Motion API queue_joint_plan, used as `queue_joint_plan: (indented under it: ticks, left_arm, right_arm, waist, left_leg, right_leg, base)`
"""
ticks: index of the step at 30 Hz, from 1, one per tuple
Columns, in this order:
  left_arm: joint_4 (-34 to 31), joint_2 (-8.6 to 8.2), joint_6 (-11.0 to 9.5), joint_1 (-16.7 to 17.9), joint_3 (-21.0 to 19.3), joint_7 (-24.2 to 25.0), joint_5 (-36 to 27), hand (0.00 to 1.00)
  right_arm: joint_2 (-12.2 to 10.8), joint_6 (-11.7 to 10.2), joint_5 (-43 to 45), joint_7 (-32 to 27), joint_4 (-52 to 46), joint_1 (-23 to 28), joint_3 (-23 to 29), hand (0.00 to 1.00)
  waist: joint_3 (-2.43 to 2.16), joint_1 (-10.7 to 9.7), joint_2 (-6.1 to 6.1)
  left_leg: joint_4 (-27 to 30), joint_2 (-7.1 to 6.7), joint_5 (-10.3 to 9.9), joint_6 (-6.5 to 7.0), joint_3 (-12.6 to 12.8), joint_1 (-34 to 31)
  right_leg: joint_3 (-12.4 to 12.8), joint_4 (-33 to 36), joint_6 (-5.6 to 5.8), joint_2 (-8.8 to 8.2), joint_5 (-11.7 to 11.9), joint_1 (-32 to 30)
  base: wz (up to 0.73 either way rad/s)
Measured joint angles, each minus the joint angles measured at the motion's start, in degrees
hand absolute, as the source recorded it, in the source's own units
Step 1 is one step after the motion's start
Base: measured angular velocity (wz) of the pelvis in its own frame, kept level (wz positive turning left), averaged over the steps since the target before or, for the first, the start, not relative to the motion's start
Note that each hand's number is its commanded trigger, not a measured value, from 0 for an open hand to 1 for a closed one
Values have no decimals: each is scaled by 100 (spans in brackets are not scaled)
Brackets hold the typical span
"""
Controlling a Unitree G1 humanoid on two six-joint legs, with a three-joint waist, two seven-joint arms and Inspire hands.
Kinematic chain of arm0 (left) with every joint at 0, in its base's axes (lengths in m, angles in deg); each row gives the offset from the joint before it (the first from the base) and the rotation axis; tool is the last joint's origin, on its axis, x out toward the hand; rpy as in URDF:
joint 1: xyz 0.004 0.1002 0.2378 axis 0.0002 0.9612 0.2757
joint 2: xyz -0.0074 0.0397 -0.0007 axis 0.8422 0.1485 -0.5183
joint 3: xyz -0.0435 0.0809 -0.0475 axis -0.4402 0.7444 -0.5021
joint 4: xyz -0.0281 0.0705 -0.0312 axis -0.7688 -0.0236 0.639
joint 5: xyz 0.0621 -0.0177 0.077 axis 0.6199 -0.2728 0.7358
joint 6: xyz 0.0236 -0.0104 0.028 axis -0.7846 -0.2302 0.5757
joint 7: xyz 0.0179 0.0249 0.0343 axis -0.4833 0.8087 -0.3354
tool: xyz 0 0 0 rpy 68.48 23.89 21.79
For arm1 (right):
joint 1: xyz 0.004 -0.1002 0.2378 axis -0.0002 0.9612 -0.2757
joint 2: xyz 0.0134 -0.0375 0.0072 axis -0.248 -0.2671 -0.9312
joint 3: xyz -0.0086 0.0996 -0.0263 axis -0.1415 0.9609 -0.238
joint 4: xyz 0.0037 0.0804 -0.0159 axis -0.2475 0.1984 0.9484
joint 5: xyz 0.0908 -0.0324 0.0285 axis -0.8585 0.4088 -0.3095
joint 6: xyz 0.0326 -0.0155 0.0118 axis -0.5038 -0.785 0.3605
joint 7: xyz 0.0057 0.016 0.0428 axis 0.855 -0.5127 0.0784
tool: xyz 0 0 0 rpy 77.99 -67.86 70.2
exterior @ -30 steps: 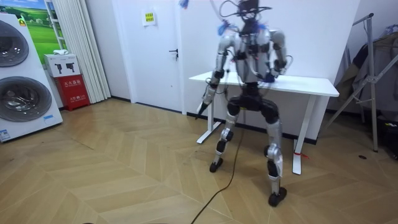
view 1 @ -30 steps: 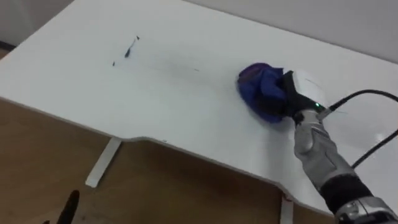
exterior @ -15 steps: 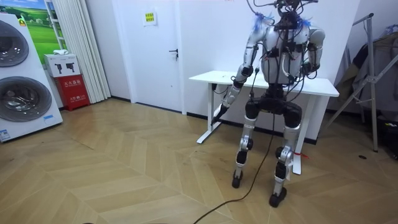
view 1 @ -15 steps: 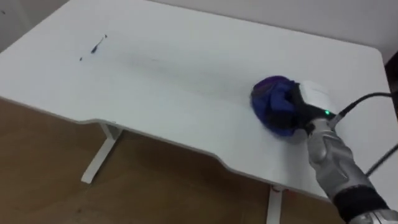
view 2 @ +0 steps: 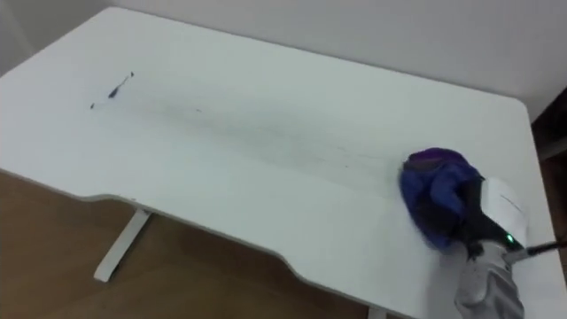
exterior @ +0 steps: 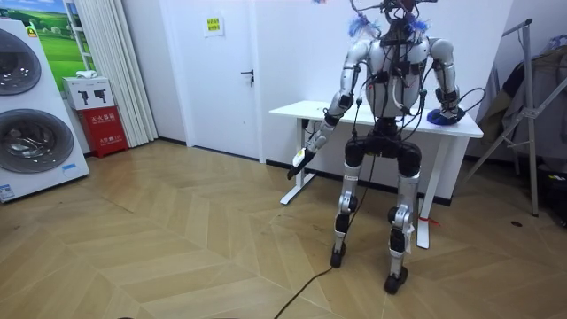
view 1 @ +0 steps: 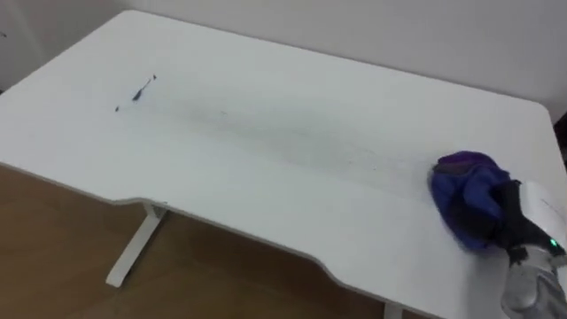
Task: Wipe table
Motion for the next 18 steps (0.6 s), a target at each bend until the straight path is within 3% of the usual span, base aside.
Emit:
queue_joint_plan:
  ticks: [4,7,10,14,18]
  left_arm:
    - [3,-22,6,-212,249,127,17,0]
    - [4,-43,4,-400,425,260,19,0]
    - [1,-79,32,-422,538,429,21,0]
    - [-5,-78,223,-293,515,574,16,0]
    - [-6,-62,297,81,515,683,14,0]
  right_arm:
    - [59,510,137,266,-14,-477,-578,100]
    - [29,939,441,591,-268,-790,-1354,100]
    - [-4,974,852,1035,-626,-1187,-2000,100]
    - [12,977,897,1063,-685,-1547,-2075,100]
    - [46,964,865,1059,-484,-1536,-2065,100]
  waist:
    - [2,125,45]
    - [-2,396,67]
    - [-1,682,72]
    - [20,955,-5]
    - [40,927,-4]
  left_leg:
    - [81,12,-35,38,171,-114]
    - [119,53,-53,7,245,-133]
    - [154,80,-47,-3,205,-185]
    - [197,21,-12,32,-22,-282]
    - [235,-51,-8,46,-255,-267]
  right_leg:
    - [-44,13,40,-25,-20,-114]
    - [126,66,3,41,7,-235]
    - [204,124,-40,91,32,-380]
    - [43,39,-27,81,16,-378]
    - [-185,-21,20,46,-13,-200]
  base:
    - [-33]
    - [-42]
    - [-18]
    - [23]
    - [38]
